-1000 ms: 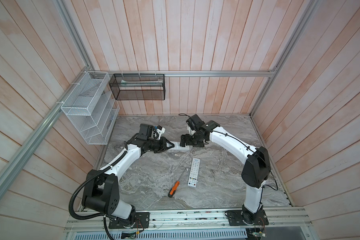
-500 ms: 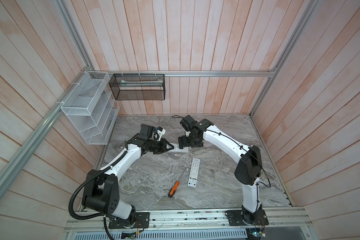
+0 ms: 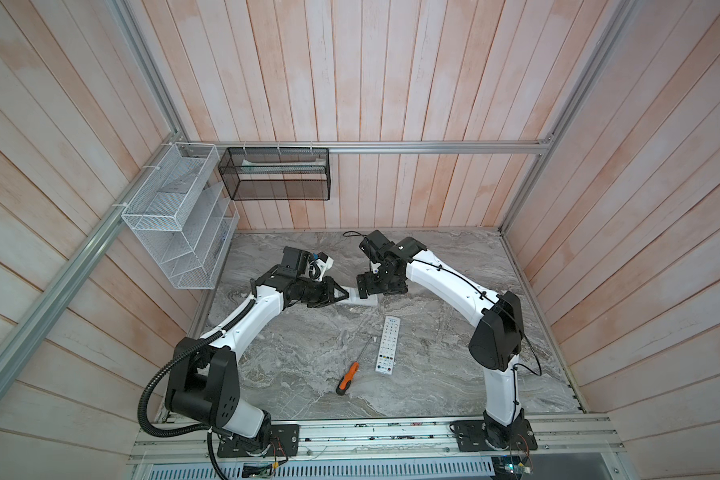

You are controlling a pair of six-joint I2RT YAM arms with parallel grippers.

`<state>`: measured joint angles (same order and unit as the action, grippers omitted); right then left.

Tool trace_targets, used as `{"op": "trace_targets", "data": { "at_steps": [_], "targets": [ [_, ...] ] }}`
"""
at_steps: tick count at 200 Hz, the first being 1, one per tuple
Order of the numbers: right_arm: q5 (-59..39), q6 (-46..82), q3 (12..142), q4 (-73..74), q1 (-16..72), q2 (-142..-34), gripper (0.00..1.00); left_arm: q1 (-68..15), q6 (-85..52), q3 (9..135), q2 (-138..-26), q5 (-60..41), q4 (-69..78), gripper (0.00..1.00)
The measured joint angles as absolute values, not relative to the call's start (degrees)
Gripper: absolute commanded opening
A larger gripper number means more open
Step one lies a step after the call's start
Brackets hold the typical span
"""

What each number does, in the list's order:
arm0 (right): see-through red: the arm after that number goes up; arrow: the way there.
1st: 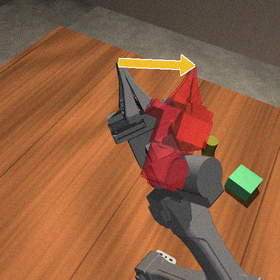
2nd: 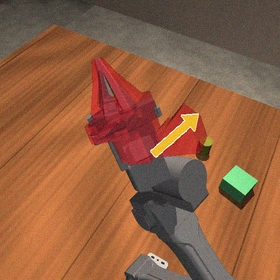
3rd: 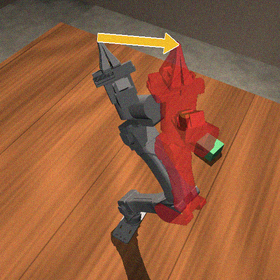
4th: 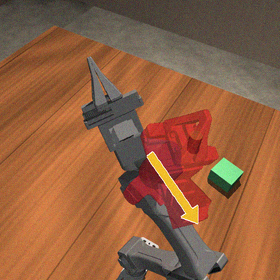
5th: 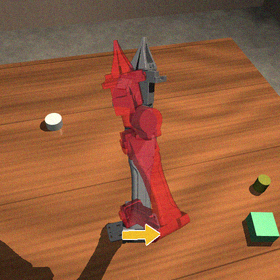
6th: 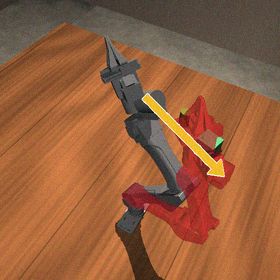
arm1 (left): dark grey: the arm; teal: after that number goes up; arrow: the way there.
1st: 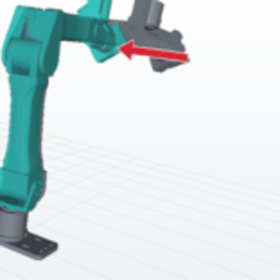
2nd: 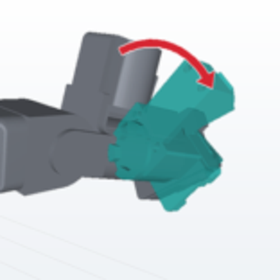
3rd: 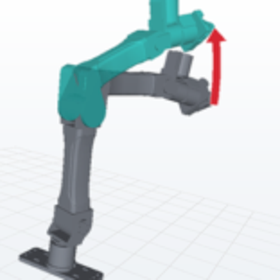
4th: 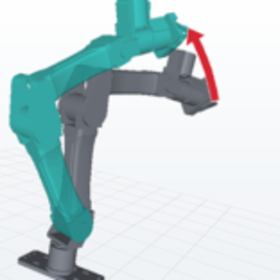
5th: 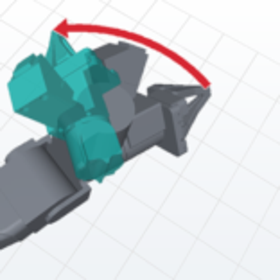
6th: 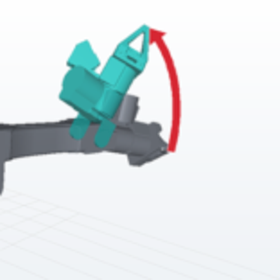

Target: Unload the batteries from the remote control

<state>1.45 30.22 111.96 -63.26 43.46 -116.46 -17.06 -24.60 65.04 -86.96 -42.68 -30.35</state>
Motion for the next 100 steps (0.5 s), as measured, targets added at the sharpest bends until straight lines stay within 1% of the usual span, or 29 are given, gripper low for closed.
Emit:
{"op": "trace_targets", "data": {
  "at_steps": [100],
  "targets": [
    [3.2,30.0,112.0,-64.2,43.1,-116.5,0.95,-17.4,-23.7,67.0,-89.6,-41.2,-32.2,0.13]
  ]
}}
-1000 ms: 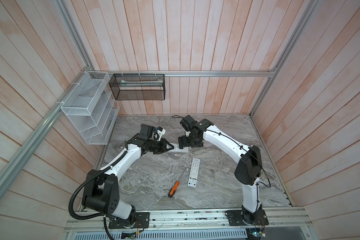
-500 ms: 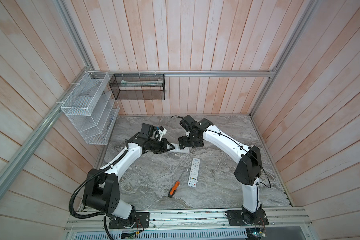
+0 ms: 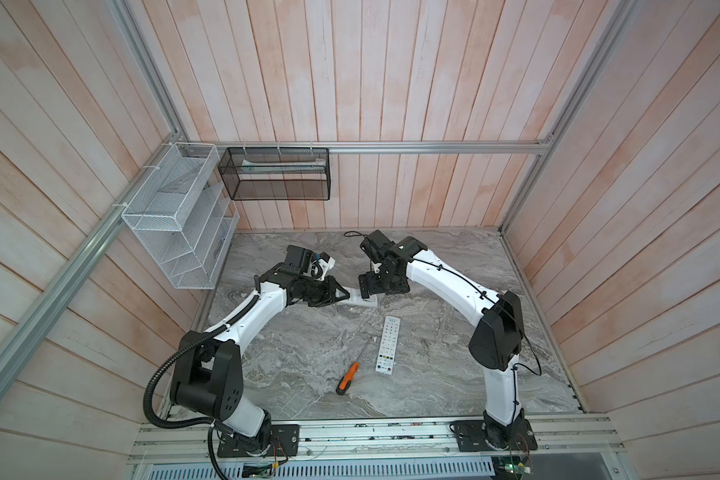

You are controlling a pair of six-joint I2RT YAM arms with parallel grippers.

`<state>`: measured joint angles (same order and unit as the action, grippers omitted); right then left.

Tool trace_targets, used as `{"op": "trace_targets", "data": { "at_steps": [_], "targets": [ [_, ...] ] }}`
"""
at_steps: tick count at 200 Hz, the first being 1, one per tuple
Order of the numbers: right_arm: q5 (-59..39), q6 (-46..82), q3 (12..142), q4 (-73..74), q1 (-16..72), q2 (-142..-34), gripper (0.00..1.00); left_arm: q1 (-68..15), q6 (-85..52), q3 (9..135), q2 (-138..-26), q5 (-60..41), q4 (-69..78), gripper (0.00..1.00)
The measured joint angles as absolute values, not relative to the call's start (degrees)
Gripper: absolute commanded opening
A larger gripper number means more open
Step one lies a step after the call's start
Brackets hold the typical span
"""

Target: Unload the batteries from the remote control

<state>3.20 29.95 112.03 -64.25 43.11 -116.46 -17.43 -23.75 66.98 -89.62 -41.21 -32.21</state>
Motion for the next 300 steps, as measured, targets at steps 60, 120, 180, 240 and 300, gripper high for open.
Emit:
{"op": "trace_targets", "data": {
  "at_steps": [60,120,180,240,300],
  "targets": [
    [4.8,29.9,112.1,-64.8,41.9,-116.5,0.95,-17.4,-23.3,67.7,-90.9,-39.8,-34.2,0.13],
    [5.0,29.5,113.1,-64.7,40.9,-116.4,0.95,-17.3,-22.0,69.2,-93.1,-37.0,-36.0,0.12],
    [-0.5,28.5,108.1,-60.0,38.3,-112.7,0.96,-17.1,-21.1,70.4,-95.4,-34.0,-38.2,0.12],
    [-16.3,29.0,94.3,-47.1,33.6,-106.3,0.96,-15.7,-21.6,71.6,-95.4,-35.8,-37.4,0.12],
    [-32.6,35.7,75.1,-29.2,21.6,-94.5,0.96,-13.2,-26.4,69.8,-95.4,-46.7,-28.3,0.12]
  ]
}}
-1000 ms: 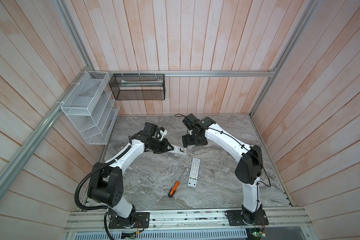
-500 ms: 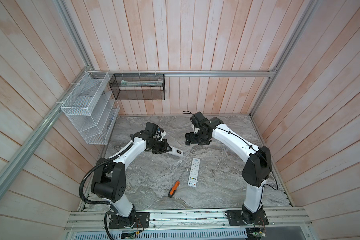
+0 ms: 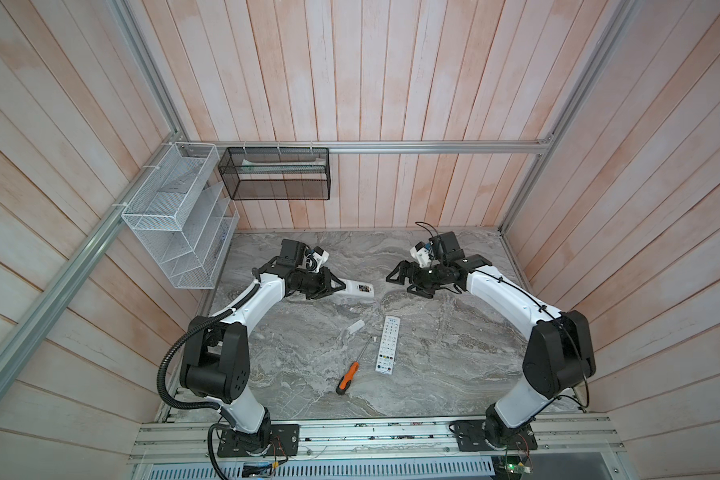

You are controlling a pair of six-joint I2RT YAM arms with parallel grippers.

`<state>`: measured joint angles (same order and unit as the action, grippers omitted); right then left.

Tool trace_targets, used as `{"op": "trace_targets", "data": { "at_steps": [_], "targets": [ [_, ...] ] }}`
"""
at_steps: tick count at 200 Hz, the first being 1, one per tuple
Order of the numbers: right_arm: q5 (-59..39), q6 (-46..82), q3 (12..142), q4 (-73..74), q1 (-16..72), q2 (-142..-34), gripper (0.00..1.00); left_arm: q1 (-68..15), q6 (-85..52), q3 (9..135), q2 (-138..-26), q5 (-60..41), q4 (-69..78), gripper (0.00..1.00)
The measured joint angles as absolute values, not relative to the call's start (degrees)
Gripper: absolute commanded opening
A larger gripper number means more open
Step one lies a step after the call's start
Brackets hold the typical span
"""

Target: Unload the batteries from the remote control

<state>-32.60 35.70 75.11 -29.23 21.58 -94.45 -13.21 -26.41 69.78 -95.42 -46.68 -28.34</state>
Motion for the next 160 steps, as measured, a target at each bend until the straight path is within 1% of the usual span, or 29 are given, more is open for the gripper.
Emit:
{"op": "trace_targets", "data": {
  "at_steps": [18,49,104,141,149,160],
  "targets": [
    [-34.5,36.0,74.6,-27.6,19.9,-93.6,0.96,-13.1,-27.2,67.7,-95.7,-50.4,-26.1,0.12],
    [-37.0,36.0,74.6,-25.9,20.2,-93.3,0.96,-13.1,-26.5,67.1,-99.6,-55.4,-24.8,0.12],
    [-37.6,36.5,71.7,-24.9,21.1,-91.8,0.96,-11.2,-23.2,67.1,-106.2,-57.0,-25.1,0.14],
    [-37.4,36.9,70.7,-24.9,22.4,-91.3,0.96,-10.2,-21.8,67.1,-108.0,-57.0,-25.6,0.24],
    [-37.4,36.9,70.7,-24.9,22.6,-91.3,0.96,-10.1,-21.5,67.1,-108.2,-57.1,-25.8,0.29],
    [-37.3,36.9,70.6,-24.9,22.7,-91.3,0.96,-10.1,-21.3,67.1,-108.3,-57.0,-25.9,0.38]
  ]
}}
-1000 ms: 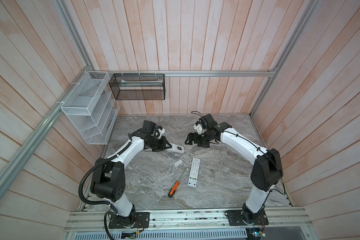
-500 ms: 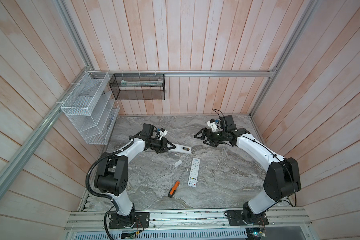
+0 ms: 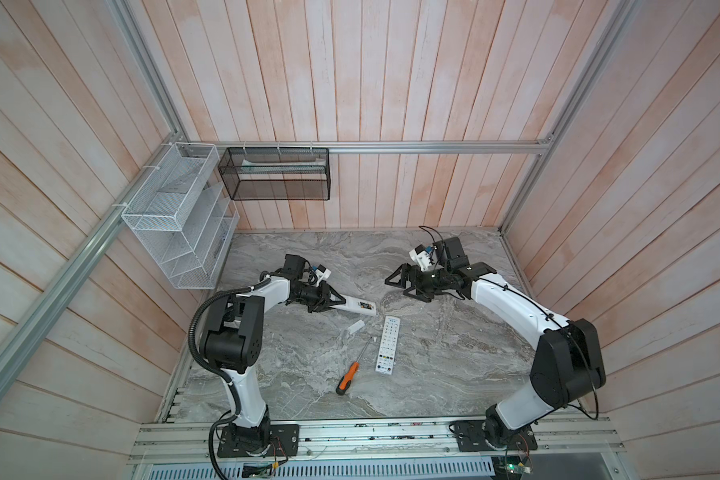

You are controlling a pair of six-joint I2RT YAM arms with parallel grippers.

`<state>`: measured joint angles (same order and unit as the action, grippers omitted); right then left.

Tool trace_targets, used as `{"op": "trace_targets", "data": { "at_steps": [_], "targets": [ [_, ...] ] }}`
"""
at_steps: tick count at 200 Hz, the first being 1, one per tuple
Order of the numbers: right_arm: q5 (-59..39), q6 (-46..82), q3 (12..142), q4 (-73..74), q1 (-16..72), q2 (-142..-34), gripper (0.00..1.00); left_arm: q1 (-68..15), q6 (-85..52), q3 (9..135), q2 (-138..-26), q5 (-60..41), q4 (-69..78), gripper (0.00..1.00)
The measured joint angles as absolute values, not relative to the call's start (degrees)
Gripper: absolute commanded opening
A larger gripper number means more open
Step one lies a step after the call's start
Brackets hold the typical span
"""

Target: Unload the batteries from the remote control

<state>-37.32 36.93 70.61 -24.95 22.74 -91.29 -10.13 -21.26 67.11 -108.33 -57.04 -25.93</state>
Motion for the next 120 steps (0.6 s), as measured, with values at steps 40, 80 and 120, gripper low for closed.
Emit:
{"op": "trace_targets", "data": {
  "at_steps": [40,80,120],
  "targets": [
    [-36.9,36.9,70.6,-25.1,22.9,-91.3,0.96,-9.7,-20.1,67.1,-108.5,-56.5,-26.8,0.6],
    [-35.4,36.8,70.9,-27.1,23.3,-91.3,0.96,-8.1,-19.6,67.0,-108.5,-55.1,-27.6,0.93],
    [-32.2,36.1,72.8,-30.7,23.6,-92.1,0.96,-7.4,-19.0,66.8,-108.5,-52.9,-28.4,1.0]
  ]
}}
